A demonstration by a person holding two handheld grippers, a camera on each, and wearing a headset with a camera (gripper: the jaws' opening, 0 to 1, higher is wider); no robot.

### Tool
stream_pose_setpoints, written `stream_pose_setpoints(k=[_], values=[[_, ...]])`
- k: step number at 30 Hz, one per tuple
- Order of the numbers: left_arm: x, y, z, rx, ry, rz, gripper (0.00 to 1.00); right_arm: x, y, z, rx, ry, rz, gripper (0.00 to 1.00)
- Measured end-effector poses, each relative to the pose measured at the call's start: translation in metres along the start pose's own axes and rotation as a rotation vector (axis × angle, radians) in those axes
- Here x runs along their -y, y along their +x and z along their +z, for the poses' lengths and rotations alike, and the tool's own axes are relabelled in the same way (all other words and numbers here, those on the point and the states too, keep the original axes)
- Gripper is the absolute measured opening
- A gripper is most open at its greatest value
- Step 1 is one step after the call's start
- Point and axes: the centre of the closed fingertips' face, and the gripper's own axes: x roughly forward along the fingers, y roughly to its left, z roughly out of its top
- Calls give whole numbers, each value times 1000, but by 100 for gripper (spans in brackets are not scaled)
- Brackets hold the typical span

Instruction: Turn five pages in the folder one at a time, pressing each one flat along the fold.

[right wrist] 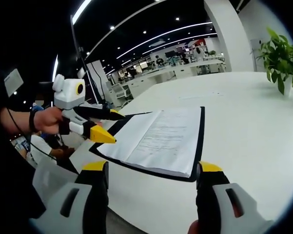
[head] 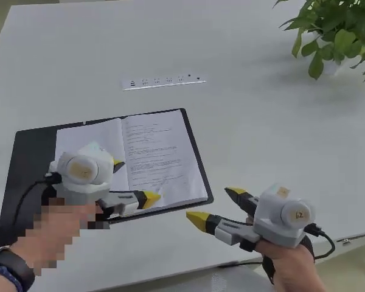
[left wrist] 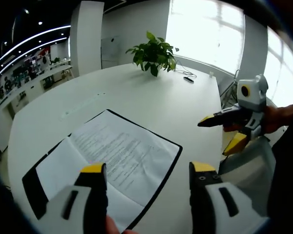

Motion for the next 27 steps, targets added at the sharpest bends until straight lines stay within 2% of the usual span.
stream_pose_setpoints(k=[4,10,14,15,19,22,24,25,27], values=[[4,16,6,-16,24,-16,67,0,4,-2,-13,-6,11,72],[5,45,5,-39,21,-33,67,1,7,-2,-15,-7,21,71],[10,61,-1,-67,21,-53,67,3,9,-3,-21,-1,26,71],[15,66,-4,-78,32,-73,66,3,10,-4,-21,1,28,71],[19,82,-11,-108,34,-81,67,4,11,-5,-30,0,37,70],[19,92,-14,-119,42,-75,67,5,13,-7,-39,-2,41,70],[18,101,-21,-153,83,-53,66,5,15,-8,-41,6,44,70],[18,109,-26,-170,71,-62,66,5,17,-10,-48,8,47,70],[19,116,-27,-175,70,-61,68,4,18,-12,-61,-1,50,70]])
